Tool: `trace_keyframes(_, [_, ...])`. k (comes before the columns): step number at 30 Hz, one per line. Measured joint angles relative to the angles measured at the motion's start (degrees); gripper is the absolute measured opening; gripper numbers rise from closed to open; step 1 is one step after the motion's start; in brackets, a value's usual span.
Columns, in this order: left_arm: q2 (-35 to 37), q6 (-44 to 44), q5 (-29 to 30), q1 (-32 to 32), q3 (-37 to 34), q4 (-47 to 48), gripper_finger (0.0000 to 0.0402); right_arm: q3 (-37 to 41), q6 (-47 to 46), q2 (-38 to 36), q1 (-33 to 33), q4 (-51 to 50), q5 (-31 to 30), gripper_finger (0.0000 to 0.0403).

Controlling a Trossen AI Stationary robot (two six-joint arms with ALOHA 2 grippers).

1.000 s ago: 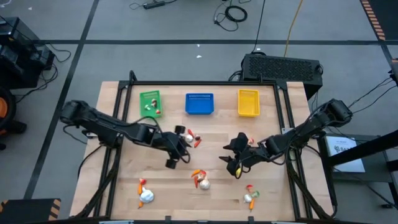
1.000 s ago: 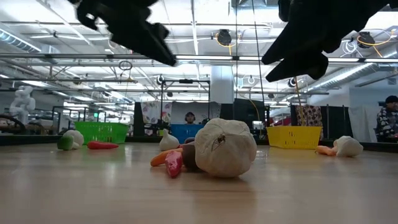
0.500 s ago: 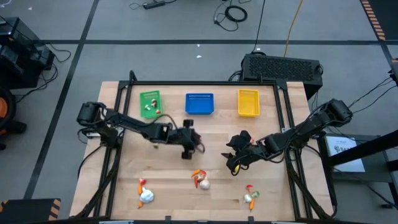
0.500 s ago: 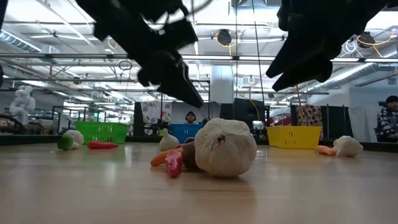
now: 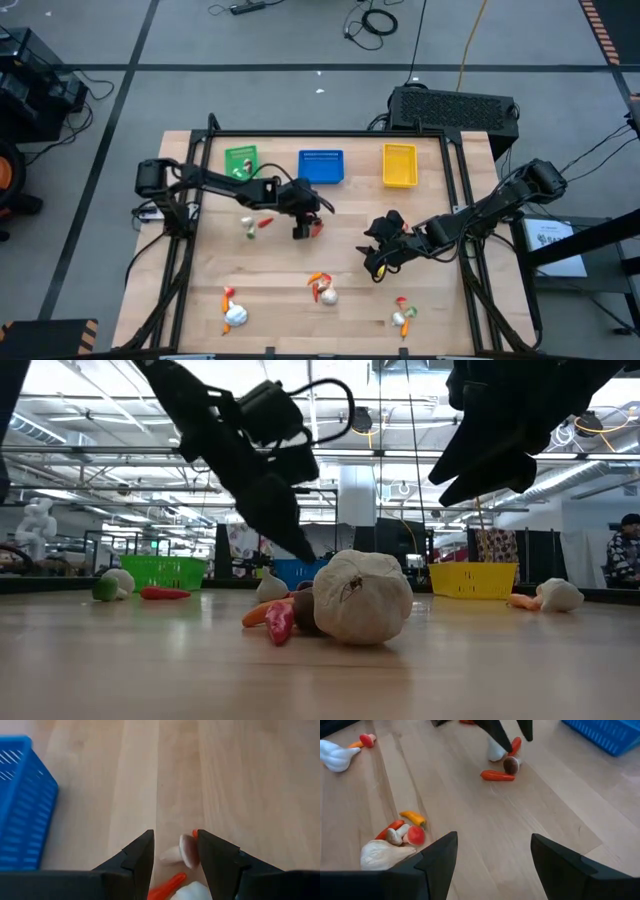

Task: Sort produce into baskets
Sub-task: Put the brown mushroom into the green bin

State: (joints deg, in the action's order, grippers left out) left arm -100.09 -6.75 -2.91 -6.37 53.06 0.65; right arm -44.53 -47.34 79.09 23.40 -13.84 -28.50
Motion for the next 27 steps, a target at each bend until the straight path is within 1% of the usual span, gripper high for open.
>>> trace_keyframes(5, [-2.64, -0.32, -0.07, 0.00, 0.00, -0.74, 0.0157, -0.02, -0.12, 0.10, 0.08, 0.10, 0.01, 0.0242])
trace_keyframes(11, [-4.40, -1.65, -1.77, 0.00, 0.02, -1.70, 0.0157, -0.02, -0.08, 0.22, 0.31, 0.02, 0.01, 0.0242])
trace_keyframes(22, [-4.57, -2.16, -1.80, -0.02, 0.02, -1.67, 0.0156, -0.02, -0.05, 0.22, 0.33, 0.04, 0.01, 0.0242])
trace_keyframes(24, [-4.57, -2.67, -1.80, 0.00, 0.02, -1.62, 0.0150, -0.02, -0.05, 0.22, 0.33, 0.05, 0.01, 0.0242])
trace_keyframes(27, [-4.57, -2.72, -1.79, 0.00, 0.02, -1.67, 0.0126, -0.02, -0.05, 0.22, 0.33, 0.06, 0.01, 0.0242])
